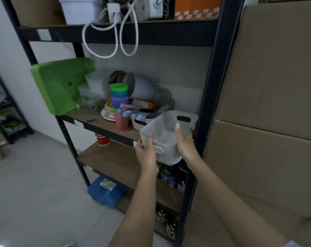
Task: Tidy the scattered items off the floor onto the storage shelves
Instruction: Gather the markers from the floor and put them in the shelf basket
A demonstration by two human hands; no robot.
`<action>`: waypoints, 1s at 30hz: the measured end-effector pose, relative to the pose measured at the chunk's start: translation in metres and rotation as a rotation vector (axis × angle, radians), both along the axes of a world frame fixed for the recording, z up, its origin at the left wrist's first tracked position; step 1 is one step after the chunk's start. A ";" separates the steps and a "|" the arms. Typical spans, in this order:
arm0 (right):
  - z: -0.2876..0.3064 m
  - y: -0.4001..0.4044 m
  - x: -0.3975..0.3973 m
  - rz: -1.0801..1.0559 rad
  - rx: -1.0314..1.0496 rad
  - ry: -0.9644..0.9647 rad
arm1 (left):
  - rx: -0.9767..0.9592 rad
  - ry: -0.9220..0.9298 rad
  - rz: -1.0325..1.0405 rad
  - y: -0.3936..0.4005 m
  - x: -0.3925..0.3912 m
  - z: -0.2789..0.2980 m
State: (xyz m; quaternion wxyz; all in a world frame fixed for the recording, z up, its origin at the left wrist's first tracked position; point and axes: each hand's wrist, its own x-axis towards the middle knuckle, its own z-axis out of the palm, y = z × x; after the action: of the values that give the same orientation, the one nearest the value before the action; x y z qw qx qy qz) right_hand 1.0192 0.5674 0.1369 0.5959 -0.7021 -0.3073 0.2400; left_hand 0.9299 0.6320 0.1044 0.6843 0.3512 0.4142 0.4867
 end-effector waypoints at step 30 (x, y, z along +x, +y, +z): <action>-0.026 0.095 0.065 -0.817 0.201 0.391 | 0.290 0.495 -0.335 0.105 0.070 -0.029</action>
State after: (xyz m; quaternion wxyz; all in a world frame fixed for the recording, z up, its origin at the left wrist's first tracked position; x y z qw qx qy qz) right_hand 1.0845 0.6629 0.1113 0.7536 -0.6458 0.0908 0.0824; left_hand 0.9996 0.7373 0.0756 0.5763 0.6158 0.4308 0.3210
